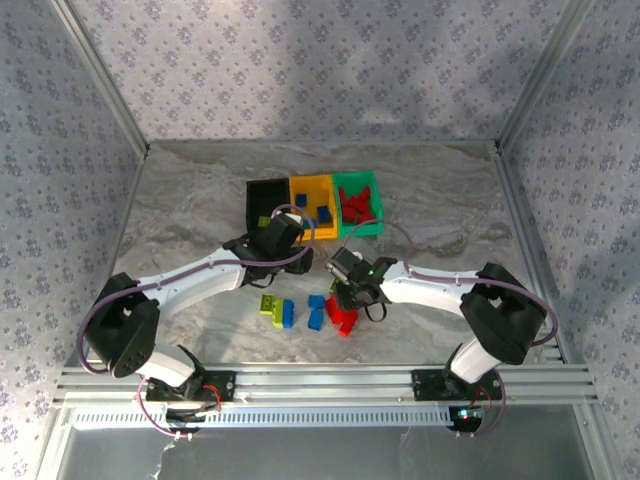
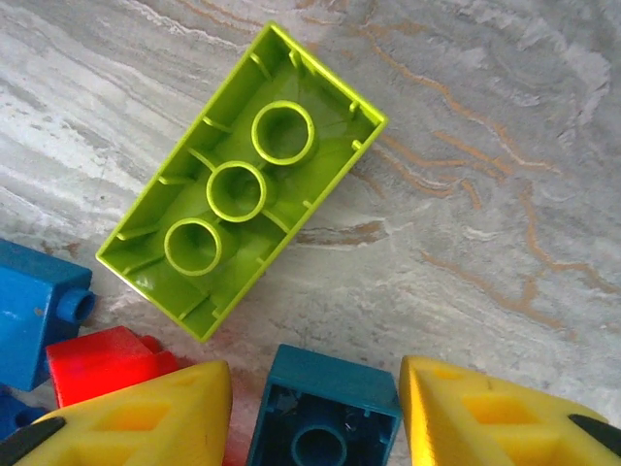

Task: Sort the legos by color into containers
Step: Pick up the lego from the bottom-center of the table, then place the lego in the container.

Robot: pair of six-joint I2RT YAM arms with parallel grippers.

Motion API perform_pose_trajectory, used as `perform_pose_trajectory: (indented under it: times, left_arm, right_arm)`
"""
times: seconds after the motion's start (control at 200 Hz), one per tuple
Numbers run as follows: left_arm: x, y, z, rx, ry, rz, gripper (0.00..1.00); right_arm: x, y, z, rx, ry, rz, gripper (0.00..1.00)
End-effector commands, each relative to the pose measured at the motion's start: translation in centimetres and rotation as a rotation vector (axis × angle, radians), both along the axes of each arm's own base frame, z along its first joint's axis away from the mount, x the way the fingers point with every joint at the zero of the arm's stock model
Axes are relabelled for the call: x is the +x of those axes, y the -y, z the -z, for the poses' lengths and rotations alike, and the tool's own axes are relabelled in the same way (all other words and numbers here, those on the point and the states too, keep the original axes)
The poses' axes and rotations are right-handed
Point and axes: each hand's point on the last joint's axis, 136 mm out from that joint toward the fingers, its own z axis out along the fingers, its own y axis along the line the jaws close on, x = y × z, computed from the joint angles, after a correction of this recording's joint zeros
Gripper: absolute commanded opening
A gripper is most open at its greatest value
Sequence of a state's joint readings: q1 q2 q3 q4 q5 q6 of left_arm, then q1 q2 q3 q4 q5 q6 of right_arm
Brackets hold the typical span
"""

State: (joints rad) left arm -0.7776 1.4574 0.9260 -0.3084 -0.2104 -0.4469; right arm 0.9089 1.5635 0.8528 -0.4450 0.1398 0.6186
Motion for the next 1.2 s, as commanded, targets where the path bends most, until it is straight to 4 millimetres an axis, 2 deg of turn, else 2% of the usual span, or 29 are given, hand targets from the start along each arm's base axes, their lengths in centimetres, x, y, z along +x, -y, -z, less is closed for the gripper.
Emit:
perform_pose_trajectory:
  times: [0.0, 0.2, 0.345, 0.45, 0.625, 0.765, 0.8, 0.81, 0.84, 0.965, 1.194]
  left_arm:
    - [0.2, -0.5, -1.5, -0.034, 0.04, -0.025, 0.73]
    - [0.0, -1.0, -1.4, -0.03, 0.042, -0.031, 0.73]
    - [-0.1, -1.3, -1.5, -0.034, 0.043, -0.04, 0.73]
    - [-0.3, -1.3, -1.4, -0.041, 0.038, -0.038, 0.73]
    - [-1.1, -2.0, -0.9, -0.039, 0.018, -0.046, 0.74]
    - [-2.0, -2.9, -0.3, -0.041, 0.006, -0.062, 0.73]
    - [-2.2, -3.1, -0.2, -0.04, 0.003, -0.068, 0.73]
    - [-2.3, -3.2, -0.1, -0.039, 0.0, -0.068, 0.73]
    - [-2.4, -3.4, 0.1, -0.033, -0.005, -0.075, 0.73]
    - [-3.1, -5.1, 0.9, 0.005, -0.016, -0.124, 0.73]
    - [-4.1, -6.5, 2.1, 0.023, -0.047, -0.151, 0.74]
  right_arm:
    - [-1.4, 1.0, 1.8, -0.032, -0.06, 0.029, 0.48]
    - [-1.3, 1.1, 1.5, -0.037, -0.055, 0.033, 0.41]
    - [-0.3, 0.8, -0.1, -0.023, -0.014, 0.024, 0.37]
    - [1.3, 0.2, -1.8, -0.016, 0.031, 0.007, 0.37]
    - [5.5, -1.9, -5.1, 0.034, 0.122, -0.017, 0.36]
    - [9.5, -3.3, -6.3, 0.088, 0.145, -0.02, 0.36]
    - [10.2, -3.3, -5.9, 0.094, 0.14, -0.02, 0.36]
    - [11.0, -3.8, -6.7, 0.112, 0.157, -0.019, 0.36]
    - [11.9, -4.2, -7.2, 0.126, 0.17, -0.02, 0.36]
    - [15.9, -5.0, -8.0, 0.128, 0.212, -0.013, 0.36]
    - [22.1, -6.6, -8.3, 0.174, 0.212, -0.001, 0.38]
